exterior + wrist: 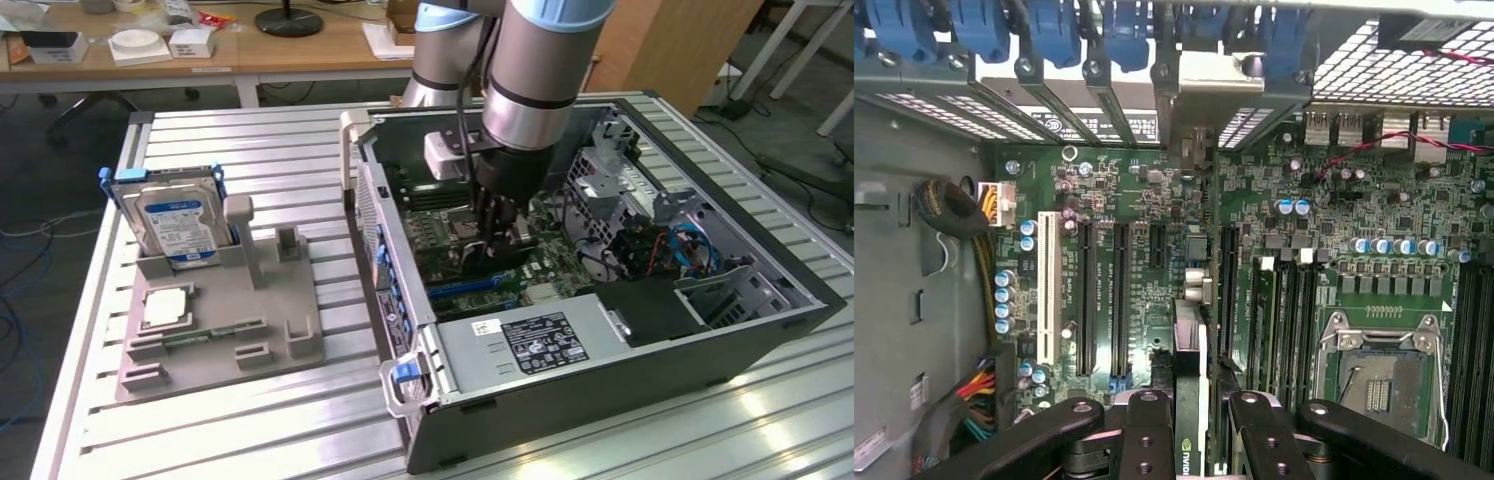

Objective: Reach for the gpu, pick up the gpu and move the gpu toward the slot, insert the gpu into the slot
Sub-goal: 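Insert the gpu into the slot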

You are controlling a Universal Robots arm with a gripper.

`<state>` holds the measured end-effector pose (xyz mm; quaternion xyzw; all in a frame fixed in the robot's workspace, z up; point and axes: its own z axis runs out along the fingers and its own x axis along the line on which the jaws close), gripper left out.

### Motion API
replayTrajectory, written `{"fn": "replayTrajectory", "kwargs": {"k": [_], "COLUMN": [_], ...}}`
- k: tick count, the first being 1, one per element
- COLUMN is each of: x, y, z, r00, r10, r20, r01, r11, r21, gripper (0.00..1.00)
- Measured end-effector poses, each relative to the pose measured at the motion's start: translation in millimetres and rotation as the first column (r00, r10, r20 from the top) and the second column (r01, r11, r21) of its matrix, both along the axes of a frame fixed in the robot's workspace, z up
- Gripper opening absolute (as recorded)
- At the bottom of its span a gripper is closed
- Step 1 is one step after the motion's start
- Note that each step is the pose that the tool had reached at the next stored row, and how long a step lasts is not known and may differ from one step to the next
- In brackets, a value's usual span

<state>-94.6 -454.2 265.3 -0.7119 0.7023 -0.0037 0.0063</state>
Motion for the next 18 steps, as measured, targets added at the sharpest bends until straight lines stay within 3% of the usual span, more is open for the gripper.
{"fn": "replayTrajectory", "kwargs": {"k": [18], "x": [-5.4], "y": [0.1], "z": [-7.6], "r00": [1.0000], "r10": [0.000], "r20": [0.0001], "r01": [0.000], "r11": [1.0000], "r21": [0.0002], "gripper": [0.26]}}
